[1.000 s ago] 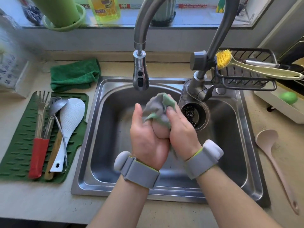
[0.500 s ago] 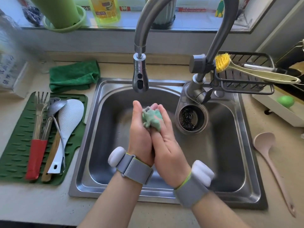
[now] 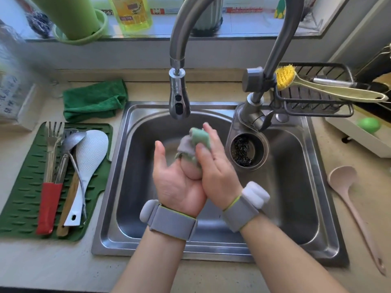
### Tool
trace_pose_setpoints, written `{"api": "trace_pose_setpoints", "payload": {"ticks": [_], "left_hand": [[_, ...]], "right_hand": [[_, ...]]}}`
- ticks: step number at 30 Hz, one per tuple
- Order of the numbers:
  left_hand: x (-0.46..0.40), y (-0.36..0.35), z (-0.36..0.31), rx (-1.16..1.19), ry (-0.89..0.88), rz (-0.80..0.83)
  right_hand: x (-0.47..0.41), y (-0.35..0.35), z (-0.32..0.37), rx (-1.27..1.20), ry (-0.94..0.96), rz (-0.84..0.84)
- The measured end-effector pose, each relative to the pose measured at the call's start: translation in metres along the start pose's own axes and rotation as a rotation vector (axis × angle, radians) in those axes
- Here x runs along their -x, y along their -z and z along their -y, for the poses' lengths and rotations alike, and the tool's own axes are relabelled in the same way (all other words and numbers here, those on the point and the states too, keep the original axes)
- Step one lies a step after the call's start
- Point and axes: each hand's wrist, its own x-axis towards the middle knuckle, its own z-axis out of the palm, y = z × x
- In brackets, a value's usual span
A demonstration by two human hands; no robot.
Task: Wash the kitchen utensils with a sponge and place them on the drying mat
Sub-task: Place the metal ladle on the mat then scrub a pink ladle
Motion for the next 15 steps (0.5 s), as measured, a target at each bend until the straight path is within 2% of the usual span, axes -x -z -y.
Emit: {"api": "trace_pose_setpoints", "payload": {"ticks": [2, 5, 8, 11, 15], "left_hand": [[0.001, -0.003, 0.0, 0.017, -0.014, 0.009], [0.001, -0.004, -0.001, -0.072, -0.057, -0.114], [0.001, -0.001, -0.008, -0.044, -0.108, -0.194], [-0.002, -0.001, -0.017, -0.021, -0.149, -0.231], [-0.001, 0.004, -0.026, -0.01, -0.185, -0.174]], "right_hand": [[-0.006, 0.003, 0.0, 0.039, 0.017, -0.064], [0.004, -0.002, -0.004, 0.125, 0.13, -0.019], [0.019, -0.005, -0.02, 0.232, 0.199, 0.014], [0.021, 0.004, -0.037, 0.339, 0.097, 0.033], [0.01, 0.021, -0.052, 0.566, -0.11, 0.094]]}}
